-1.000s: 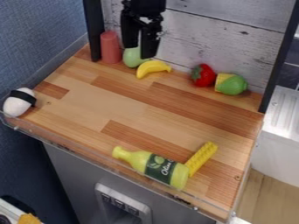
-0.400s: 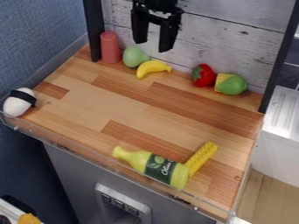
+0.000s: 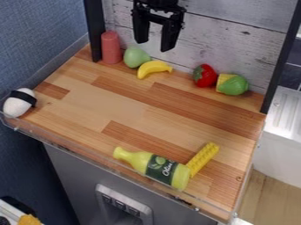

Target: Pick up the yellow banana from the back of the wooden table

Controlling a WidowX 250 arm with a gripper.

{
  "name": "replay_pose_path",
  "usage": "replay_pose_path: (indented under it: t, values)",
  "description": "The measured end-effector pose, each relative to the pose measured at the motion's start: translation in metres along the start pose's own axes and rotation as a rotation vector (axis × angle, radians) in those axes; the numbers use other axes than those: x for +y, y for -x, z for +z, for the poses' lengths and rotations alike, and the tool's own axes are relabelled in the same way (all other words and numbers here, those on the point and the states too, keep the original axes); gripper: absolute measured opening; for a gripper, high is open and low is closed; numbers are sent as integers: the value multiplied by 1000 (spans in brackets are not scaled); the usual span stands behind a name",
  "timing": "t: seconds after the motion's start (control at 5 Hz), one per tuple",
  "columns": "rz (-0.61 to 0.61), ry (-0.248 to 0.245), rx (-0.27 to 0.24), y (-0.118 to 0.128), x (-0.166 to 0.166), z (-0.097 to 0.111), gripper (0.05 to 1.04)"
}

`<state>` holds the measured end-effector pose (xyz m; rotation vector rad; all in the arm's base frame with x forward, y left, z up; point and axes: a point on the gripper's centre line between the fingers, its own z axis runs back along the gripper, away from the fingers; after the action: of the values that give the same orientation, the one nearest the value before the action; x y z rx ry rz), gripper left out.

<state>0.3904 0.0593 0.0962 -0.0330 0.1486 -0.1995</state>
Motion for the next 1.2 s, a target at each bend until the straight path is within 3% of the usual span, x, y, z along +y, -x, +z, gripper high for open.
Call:
replay_pose_path:
  t: [0.4,0.6,0.8,1.2]
  values:
    - [-147,-33,-49,-8,9,-9,999]
    - [-149,-20,-10,-5,25,-49,999]
    - [-138,-22,-12,-9,28,-73,999]
    - [-68,-23,-30,-12,27,-86,953]
